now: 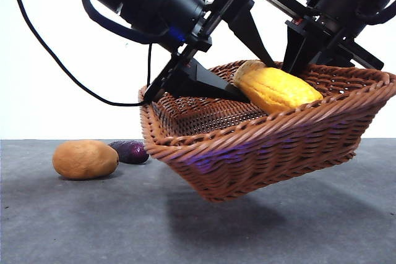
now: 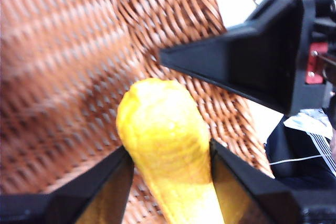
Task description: Help me put the vegetables on the table into the basket
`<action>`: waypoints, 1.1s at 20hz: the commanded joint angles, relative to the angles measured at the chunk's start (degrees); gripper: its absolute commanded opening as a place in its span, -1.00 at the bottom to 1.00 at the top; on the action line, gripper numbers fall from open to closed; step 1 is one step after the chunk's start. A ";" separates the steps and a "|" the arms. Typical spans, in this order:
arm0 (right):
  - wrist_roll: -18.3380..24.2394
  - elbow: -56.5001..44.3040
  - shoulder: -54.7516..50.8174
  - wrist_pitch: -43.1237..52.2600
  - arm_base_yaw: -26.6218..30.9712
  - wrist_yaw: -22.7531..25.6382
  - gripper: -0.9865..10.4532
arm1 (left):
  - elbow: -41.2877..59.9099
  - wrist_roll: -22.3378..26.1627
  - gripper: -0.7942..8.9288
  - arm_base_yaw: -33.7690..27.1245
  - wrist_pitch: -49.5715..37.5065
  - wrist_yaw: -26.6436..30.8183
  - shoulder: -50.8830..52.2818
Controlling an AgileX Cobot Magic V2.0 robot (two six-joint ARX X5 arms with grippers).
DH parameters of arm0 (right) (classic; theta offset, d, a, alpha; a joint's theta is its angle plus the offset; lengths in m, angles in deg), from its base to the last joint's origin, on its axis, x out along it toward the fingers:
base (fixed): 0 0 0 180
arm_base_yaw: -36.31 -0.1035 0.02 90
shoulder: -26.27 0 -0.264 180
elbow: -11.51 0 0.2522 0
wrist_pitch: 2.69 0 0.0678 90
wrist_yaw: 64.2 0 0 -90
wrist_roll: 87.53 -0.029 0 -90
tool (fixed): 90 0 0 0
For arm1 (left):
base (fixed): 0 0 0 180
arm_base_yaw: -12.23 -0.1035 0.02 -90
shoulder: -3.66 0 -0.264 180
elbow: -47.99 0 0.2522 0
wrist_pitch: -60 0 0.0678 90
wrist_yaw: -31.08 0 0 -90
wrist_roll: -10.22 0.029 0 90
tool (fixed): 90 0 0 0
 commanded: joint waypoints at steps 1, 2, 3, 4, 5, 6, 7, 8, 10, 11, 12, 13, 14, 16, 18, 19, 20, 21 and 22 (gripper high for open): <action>-1.11 -0.24 -0.24 1.29 -0.37 -1.81 -0.85 | 0.33 -0.24 -0.47 0.24 1.01 -0.20 -0.57; -1.11 -0.24 -0.24 1.29 -0.42 -1.88 -0.85 | 0.33 -0.17 -0.18 0.24 1.81 -0.22 -0.57; -1.09 -0.24 -0.24 1.27 -0.42 -1.88 -0.85 | 0.33 -0.09 -0.05 0.24 2.67 -0.22 -0.57; -1.09 -0.24 -0.24 1.20 -0.42 -1.88 -0.85 | 0.33 0.50 -0.05 0.24 3.56 -0.26 -0.57; -1.09 -0.24 -0.24 1.20 -0.42 -1.88 -0.85 | 0.33 0.98 -0.05 0.24 4.15 -0.22 -0.57; -1.09 -0.24 -0.24 1.20 -0.42 -1.88 -0.85 | 0.33 0.96 -0.05 0.24 4.24 -0.26 -0.57; -1.07 -0.24 -0.24 1.22 -0.42 -1.88 -0.85 | 0.28 0.96 -0.05 0.22 4.17 -0.46 -0.55; -1.05 -0.22 -0.24 1.22 -0.42 -1.88 -0.85 | 0.17 0.98 -0.05 0.22 4.22 -0.63 -0.52; -1.01 -0.24 -0.24 1.27 -0.39 -1.86 -0.85 | -0.20 1.40 -0.05 0.20 4.37 -2.64 0.11; -0.96 -0.24 -0.24 1.33 -0.35 -1.84 -0.85 | -0.68 2.36 -0.05 0.22 4.74 -3.85 0.55; -0.74 -0.22 -0.24 1.38 -0.33 -1.81 -0.85 | -1.60 3.41 -0.05 0.22 6.27 -4.31 1.29; -0.55 -0.22 -0.24 1.42 -0.28 -1.79 -0.85 | -2.56 5.01 -0.05 0.15 8.50 -4.24 2.23; -0.52 -0.22 -0.24 1.66 -0.20 -1.66 -0.85 | -3.43 6.80 -0.05 -0.24 11.13 -4.13 3.67; -0.11 0.39 -0.26 1.62 0.79 -1.73 -0.85 | -4.24 10.45 -0.05 -1.60 16.83 -1.66 7.78; 0.11 1.40 -0.31 1.36 1.90 -1.90 -0.85 | -4.28 13.92 -0.05 -3.98 22.51 0.33 12.61; 0.55 2.16 -0.31 0.59 2.49 -1.97 -0.85 | -4.28 15.58 -0.05 -5.31 25.66 1.44 15.15; 1.33 2.99 -0.31 -0.44 2.95 -2.01 -0.85 | -4.28 17.57 -0.05 -6.78 28.87 2.99 17.73; 2.08 3.87 -0.33 -1.60 3.28 -2.12 -0.85 | -4.28 19.63 -0.05 -8.17 31.76 5.49 20.02; 3.10 5.09 -0.33 -3.19 3.69 -2.12 -0.85 | -4.28 22.21 -0.05 -10.05 34.91 9.49 22.51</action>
